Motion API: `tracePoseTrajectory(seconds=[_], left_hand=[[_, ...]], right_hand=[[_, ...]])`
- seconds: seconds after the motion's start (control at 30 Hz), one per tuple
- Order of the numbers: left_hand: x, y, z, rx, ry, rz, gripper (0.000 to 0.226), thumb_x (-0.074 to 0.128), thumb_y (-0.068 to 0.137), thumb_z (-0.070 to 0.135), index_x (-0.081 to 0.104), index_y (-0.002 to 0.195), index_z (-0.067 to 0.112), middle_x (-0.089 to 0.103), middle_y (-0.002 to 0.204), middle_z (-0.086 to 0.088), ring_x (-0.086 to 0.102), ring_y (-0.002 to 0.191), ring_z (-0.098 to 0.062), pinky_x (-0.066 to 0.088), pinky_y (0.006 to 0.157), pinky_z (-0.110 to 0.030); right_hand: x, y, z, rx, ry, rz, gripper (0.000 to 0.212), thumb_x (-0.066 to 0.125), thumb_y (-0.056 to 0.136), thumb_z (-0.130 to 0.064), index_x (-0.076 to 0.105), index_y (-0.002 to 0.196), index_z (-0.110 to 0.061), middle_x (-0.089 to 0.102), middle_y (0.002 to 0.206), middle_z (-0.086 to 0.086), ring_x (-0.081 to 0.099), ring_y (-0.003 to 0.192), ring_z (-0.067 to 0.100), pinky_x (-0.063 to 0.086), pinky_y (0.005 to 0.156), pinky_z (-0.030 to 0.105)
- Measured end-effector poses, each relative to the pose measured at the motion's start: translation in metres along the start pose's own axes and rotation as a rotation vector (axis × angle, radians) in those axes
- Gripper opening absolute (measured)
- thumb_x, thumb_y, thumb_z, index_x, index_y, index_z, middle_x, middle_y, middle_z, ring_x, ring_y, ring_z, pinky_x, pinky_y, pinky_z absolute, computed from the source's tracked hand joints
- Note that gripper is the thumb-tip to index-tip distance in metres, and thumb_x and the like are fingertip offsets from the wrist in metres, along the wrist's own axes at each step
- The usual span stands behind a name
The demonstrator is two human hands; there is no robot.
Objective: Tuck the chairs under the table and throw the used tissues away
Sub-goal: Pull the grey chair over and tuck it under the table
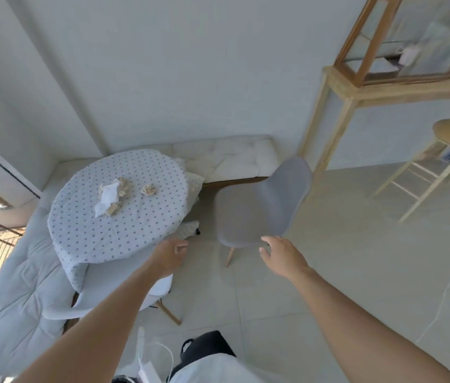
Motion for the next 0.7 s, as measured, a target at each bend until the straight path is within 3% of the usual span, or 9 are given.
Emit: tracePoseTrajectory(seconds=[0.27,0.43,0.7], left_hand=[[0.017,0.057,0.127,0.135,0.024,-0.004,0.034,0.051,0.103,0.032,0.065,0.133,0.025,0.065,0.138,0.003,0.059,0.127,-0.02,0.044,0.112,-0.042],[0.053,0.123,0.172,0.148,0.046,-0.101,0.034,0.054,0.1,0.035,0.067,0.131,0.029,0.066,0.138,0.002,0.063,0.123,-0.019,0.05,0.104,-0.034],[0.099,0.228,0.262,0.184,0.043,-0.211,0.036,0.058,0.099,0.028,0.066,0.133,0.024,0.067,0.138,0.001,0.064,0.124,-0.02,0.05,0.105,-0.036]], right_hand=[[-0.106,0.013,0.094,0.097,0.039,0.177,0.05,0.051,0.101,-0.041,0.055,0.146,-0.02,0.06,0.143,0.009,0.053,0.134,0.032,0.046,0.108,0.046],[-0.143,0.039,0.138,0.134,0.061,0.197,0.049,0.053,0.1,-0.04,0.056,0.145,-0.019,0.061,0.141,0.009,0.055,0.133,0.032,0.045,0.109,0.045],[-0.198,0.113,0.2,0.177,0.026,0.145,0.048,0.053,0.101,-0.038,0.055,0.146,-0.019,0.061,0.138,0.012,0.055,0.131,0.033,0.046,0.108,0.044]])
Point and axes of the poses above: each hand's wrist, its own y-axis towards the middle knuckle, its own x-axis out of the palm, z = x × y, the point moved 5 cm from there along y, towards the middle knuckle
